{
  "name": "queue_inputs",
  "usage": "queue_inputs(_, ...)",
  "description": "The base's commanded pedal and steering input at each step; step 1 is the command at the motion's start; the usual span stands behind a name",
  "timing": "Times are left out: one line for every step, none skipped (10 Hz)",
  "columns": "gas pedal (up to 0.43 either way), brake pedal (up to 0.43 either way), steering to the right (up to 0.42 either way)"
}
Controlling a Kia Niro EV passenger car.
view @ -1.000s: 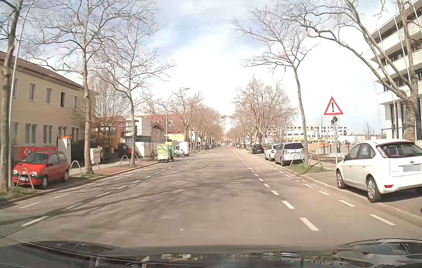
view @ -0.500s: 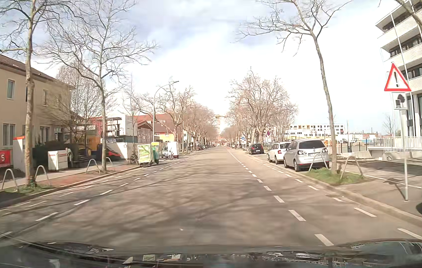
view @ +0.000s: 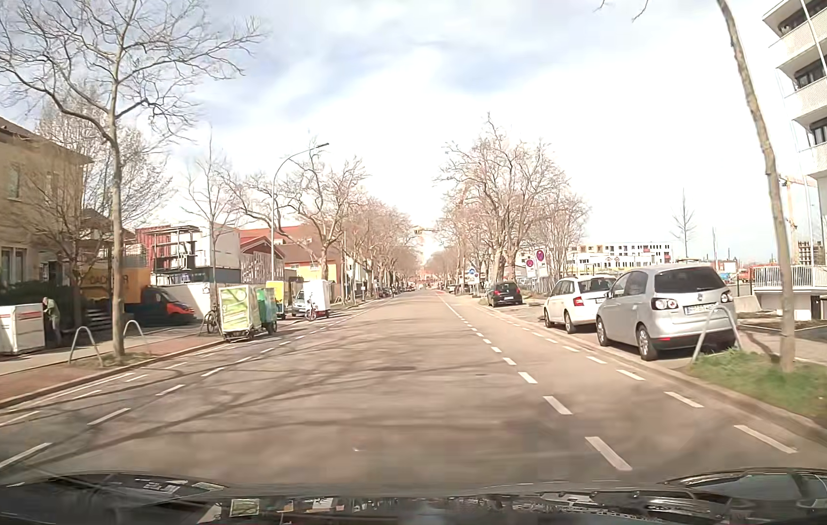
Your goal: Follow the waypoints while adhering to traffic rules and regulations
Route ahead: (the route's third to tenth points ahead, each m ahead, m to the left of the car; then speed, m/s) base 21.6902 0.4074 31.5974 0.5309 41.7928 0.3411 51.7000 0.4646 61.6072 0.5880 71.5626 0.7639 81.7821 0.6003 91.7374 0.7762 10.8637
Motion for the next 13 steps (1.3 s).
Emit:
queue_inputs(0.098,0.000,0.005)
queue_inputs(0.098,0.000,0.005)
queue_inputs(0.098,0.000,0.005)
queue_inputs(0.098,0.000,0.003)
queue_inputs(0.098,0.000,0.003)
queue_inputs(0.098,0.000,0.001)
queue_inputs(0.098,0.000,0.001)
queue_inputs(0.098,0.000,0.000)
queue_inputs(0.110,0.000,-0.001)
queue_inputs(0.110,0.000,-0.001)
queue_inputs(0.110,0.000,-0.002)
queue_inputs(0.110,0.000,-0.002)
queue_inputs(0.110,0.000,-0.002)
